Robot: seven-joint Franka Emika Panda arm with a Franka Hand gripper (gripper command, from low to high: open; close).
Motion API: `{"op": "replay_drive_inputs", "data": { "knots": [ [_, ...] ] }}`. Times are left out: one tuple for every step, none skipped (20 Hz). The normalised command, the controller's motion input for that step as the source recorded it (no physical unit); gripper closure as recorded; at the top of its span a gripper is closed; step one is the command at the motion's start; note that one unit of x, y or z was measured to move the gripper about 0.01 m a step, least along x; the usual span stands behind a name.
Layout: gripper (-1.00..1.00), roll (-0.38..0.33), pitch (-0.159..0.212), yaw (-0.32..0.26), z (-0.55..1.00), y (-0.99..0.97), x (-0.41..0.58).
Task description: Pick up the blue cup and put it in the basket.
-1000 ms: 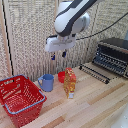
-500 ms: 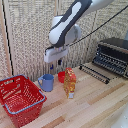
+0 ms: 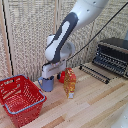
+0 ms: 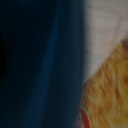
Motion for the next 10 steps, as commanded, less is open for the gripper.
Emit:
{"op": "replay_drive_inputs", "data": {
  "knots": [
    [1.0,0.0,-0.005,-0.039,-0.07,0.09,0.043],
    [1.0,0.0,-0.026,-0.052,-0.05,0.11,0.0],
    [1.0,0.0,-0.033,-0.058,-0.04,0.09,0.0],
    [1.0,0.0,-0.034,-0.064,-0.03,0.07,0.0],
    [1.0,0.0,-0.026,-0.071,-0.01,0.1,0.0],
    [1.0,0.0,-0.009,-0.066,0.0,0.09,0.0],
    [1.0,0.0,0.0,-0.059,0.0,0.1,0.0],
    [1.0,0.0,0.0,-0.05,0.0,0.1,-0.014],
    [1.0,0.0,0.0,-0.048,0.0,0.09,-0.029],
    [1.0,0.0,0.0,-0.026,0.0,0.05,-0.091]
  ]
}}
